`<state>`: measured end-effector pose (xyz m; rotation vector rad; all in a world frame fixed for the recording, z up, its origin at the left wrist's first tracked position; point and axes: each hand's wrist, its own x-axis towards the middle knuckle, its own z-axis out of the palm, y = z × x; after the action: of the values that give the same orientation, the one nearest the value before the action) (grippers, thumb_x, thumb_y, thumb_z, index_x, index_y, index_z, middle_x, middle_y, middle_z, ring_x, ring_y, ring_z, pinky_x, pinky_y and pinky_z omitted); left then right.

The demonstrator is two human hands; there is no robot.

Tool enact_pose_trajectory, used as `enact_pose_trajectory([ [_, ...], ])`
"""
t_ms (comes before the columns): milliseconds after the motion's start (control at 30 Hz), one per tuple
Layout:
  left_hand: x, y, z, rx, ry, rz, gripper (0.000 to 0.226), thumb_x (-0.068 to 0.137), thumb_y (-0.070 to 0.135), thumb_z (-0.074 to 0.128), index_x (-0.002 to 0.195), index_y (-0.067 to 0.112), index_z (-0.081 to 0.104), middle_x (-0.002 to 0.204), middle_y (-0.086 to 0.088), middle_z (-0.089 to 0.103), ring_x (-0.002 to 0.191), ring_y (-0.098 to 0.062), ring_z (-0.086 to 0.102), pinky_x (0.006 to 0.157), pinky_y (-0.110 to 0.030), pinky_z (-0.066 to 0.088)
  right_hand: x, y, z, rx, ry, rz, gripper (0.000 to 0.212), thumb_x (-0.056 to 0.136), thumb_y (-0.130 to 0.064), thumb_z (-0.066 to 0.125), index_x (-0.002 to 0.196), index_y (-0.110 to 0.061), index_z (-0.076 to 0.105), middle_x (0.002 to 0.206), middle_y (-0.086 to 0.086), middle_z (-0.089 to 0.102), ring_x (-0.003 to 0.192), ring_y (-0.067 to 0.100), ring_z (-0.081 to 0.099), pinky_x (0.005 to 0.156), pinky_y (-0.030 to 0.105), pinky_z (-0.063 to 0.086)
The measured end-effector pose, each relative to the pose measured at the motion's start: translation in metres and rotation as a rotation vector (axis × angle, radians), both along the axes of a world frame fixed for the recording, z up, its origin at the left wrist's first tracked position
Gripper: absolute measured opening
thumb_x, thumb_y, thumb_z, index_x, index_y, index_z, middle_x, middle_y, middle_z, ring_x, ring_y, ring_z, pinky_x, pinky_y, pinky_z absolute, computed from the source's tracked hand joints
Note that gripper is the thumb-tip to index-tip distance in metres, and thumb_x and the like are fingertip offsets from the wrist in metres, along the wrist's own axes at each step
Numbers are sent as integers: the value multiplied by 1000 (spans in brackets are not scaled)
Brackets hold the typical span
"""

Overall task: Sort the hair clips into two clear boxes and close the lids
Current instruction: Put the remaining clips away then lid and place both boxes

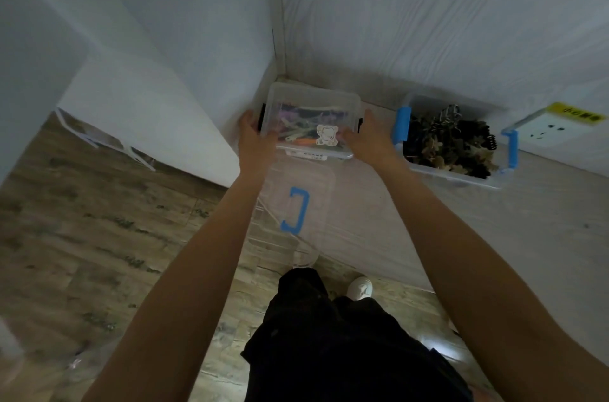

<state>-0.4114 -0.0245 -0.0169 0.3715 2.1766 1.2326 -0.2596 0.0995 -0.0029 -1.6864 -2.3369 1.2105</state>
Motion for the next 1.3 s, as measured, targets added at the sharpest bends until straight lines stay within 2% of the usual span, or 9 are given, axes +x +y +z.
enact_pose_trajectory([
  [200,0,8,-10,77,269,-23,33,77,22,67,108,20,58,104,-5,65,97,-22,62,87,-42,53,-6,-8,-9,213,-8,-158,35,85,-28,62,106,-1,59,104,17,63,95,30,61,76,33,49],
  [300,-1,14,-10,97,258,-10,42,78,18,68,118,23,58,110,-2,64,102,-18,61,90,-36,51,-8,-10,-6,262,-10,-182,31,88,-25,60,110,-3,59,108,16,62,97,28,60,73,28,42],
  [500,-5,24,-8,67,359,-66,45,83,6,56,127,15,56,118,-7,61,104,-18,58,93,-27,46,-17,-14,-4,362,-118,-166,27,93,-22,53,113,-4,55,110,16,61,95,28,60,75,32,46],
  [667,-6,27,-9,-7,568,-242,46,91,13,50,136,15,45,133,-11,53,119,-25,51,99,-37,43,-19,-20,-6,403,-74,-41,29,95,-20,49,120,-6,50,120,17,55,95,31,60,73,36,48],
  [767,-9,32,-7,-246,746,-499,65,92,50,44,143,12,32,153,-13,25,141,-25,23,113,-37,24,-17,-26,-15,380,23,126,54,88,-36,57,132,-9,41,141,20,35,109,32,55,84,38,49],
  [833,-16,36,-6,-373,906,-624,84,87,66,36,144,5,26,154,-17,20,144,-26,12,118,-38,9,-19,-25,-20,366,-16,191,68,86,-41,58,140,-11,30,151,21,19,123,33,47,93,40,49],
  [1000,-25,39,-8,-490,1026,-710,95,85,71,17,145,-2,14,155,-20,10,146,-27,-1,115,-36,-11,-33,-25,-12,398,-181,156,65,91,-46,48,142,-14,26,153,18,15,129,32,42,93,39,46],
  [1200,-21,38,-3,-515,987,-697,85,90,64,20,146,1,9,156,-20,2,145,-30,-4,116,-36,-9,-33,-22,-10,440,-212,189,67,90,-49,49,142,-14,27,153,16,19,131,33,37,103,40,40],
  [1300,-3,20,3,-256,925,-593,60,96,47,35,142,10,31,150,-16,30,141,-31,21,116,-39,14,-23,-31,-7,379,-50,103,66,88,-42,55,143,-17,26,152,19,20,138,36,23,113,46,26],
])
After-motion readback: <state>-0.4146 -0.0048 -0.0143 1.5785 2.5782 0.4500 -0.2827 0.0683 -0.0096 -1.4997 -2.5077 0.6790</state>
